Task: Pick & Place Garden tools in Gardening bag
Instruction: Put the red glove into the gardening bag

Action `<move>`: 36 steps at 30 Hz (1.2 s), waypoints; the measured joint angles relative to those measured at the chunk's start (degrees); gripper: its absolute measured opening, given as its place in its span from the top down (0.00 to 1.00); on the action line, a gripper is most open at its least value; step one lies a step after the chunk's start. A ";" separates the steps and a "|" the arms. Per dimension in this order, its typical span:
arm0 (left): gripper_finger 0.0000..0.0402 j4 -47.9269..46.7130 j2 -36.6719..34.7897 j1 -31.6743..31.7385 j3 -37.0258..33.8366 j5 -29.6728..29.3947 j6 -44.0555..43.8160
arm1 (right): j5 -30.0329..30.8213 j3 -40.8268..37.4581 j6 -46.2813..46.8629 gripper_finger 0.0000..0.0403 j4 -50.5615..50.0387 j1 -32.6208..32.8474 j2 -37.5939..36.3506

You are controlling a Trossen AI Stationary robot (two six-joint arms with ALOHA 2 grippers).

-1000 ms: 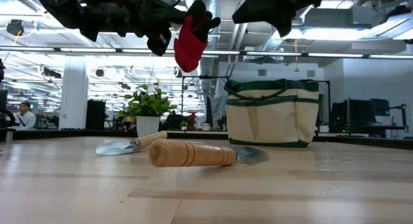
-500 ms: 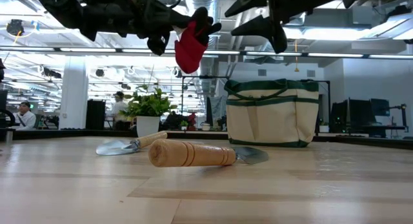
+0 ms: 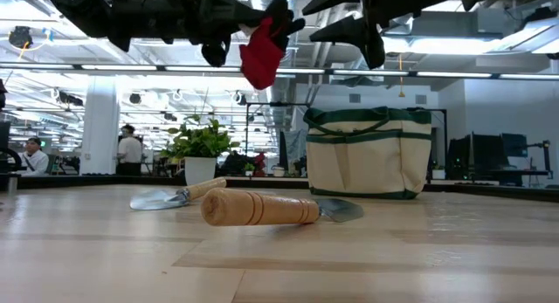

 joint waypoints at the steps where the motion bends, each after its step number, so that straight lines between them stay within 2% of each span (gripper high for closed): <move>1: 1.00 0.12 0.85 0.00 0.27 0.00 0.00 | 0.00 0.00 -0.04 0.54 0.03 0.00 0.00; 10: 1.00 0.07 6.91 0.03 4.68 0.07 -0.02 | -1.01 0.00 -0.95 0.57 -0.73 0.04 0.00; 32: 1.00 0.05 5.77 -0.33 4.86 3.43 -0.22 | -1.31 0.00 -0.97 0.59 -4.63 -0.09 -0.20; 36: 1.00 -0.25 5.38 -0.35 4.86 3.45 -0.22 | -1.42 -0.04 -0.99 0.58 -7.78 -0.09 -1.95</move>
